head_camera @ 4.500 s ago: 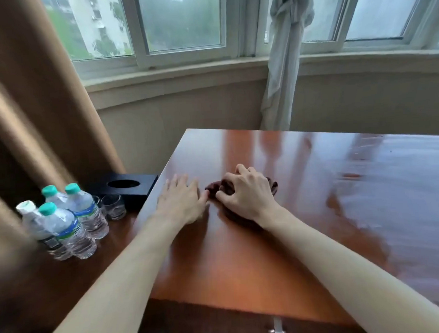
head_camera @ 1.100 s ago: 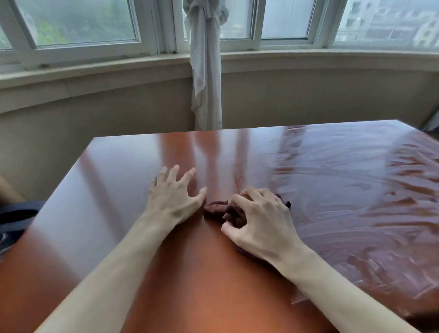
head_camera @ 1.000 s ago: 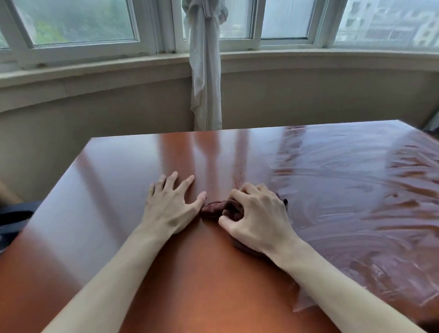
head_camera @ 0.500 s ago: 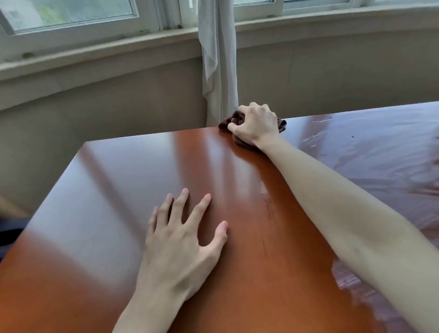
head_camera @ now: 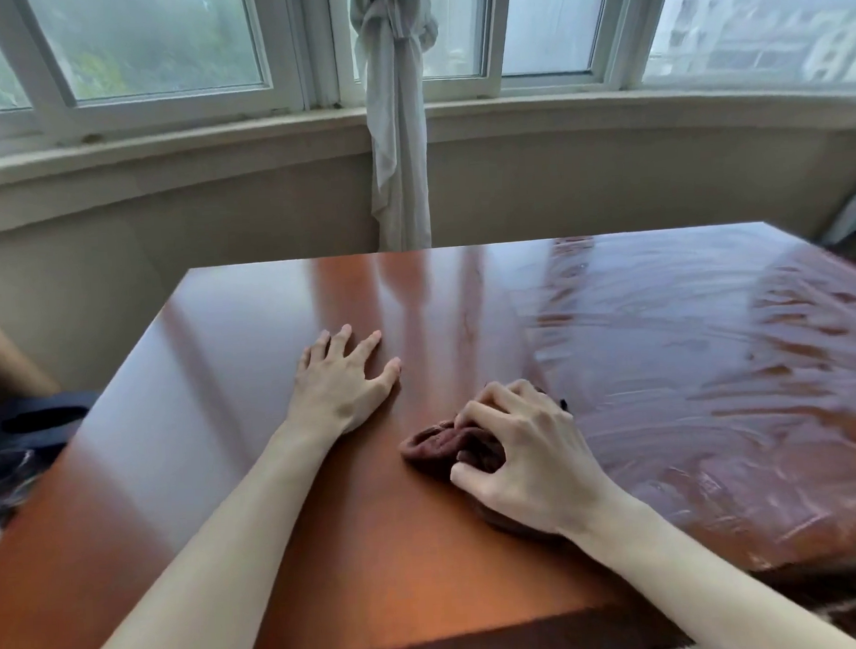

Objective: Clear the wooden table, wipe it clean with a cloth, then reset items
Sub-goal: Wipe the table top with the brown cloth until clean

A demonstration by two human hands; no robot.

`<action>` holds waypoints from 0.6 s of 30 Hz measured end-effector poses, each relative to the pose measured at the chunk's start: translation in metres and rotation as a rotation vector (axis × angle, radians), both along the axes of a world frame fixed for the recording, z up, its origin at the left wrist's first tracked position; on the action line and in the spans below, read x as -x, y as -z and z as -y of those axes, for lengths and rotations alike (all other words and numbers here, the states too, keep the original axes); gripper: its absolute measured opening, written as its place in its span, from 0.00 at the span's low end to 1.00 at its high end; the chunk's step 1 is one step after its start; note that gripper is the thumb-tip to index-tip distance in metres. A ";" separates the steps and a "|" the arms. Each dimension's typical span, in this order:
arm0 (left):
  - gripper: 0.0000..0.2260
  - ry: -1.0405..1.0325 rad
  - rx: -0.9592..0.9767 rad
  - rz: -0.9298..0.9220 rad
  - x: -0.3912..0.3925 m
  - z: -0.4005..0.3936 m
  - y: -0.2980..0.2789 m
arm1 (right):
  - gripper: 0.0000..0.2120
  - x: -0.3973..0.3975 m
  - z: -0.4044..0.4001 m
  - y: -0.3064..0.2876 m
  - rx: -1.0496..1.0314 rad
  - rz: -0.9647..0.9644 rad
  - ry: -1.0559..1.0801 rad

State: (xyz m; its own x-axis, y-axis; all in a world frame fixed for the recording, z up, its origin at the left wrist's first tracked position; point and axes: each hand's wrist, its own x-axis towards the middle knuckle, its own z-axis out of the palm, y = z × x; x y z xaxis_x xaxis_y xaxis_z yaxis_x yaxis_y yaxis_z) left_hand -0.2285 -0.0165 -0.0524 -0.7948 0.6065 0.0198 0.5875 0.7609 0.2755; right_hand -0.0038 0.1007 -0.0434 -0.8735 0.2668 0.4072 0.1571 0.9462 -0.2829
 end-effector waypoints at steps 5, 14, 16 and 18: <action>0.30 0.008 -0.021 -0.017 0.004 0.000 0.006 | 0.18 0.068 -0.039 -0.002 -0.057 0.020 0.075; 0.34 -0.015 -0.035 -0.077 0.014 -0.003 0.015 | 0.16 0.305 -0.183 -0.003 0.008 0.006 0.243; 0.33 -0.022 -0.037 -0.085 0.013 -0.004 0.014 | 0.16 0.333 -0.201 -0.003 0.036 0.012 0.276; 0.33 -0.029 -0.025 -0.077 0.012 -0.003 0.013 | 0.16 0.342 -0.207 -0.002 0.049 0.015 0.290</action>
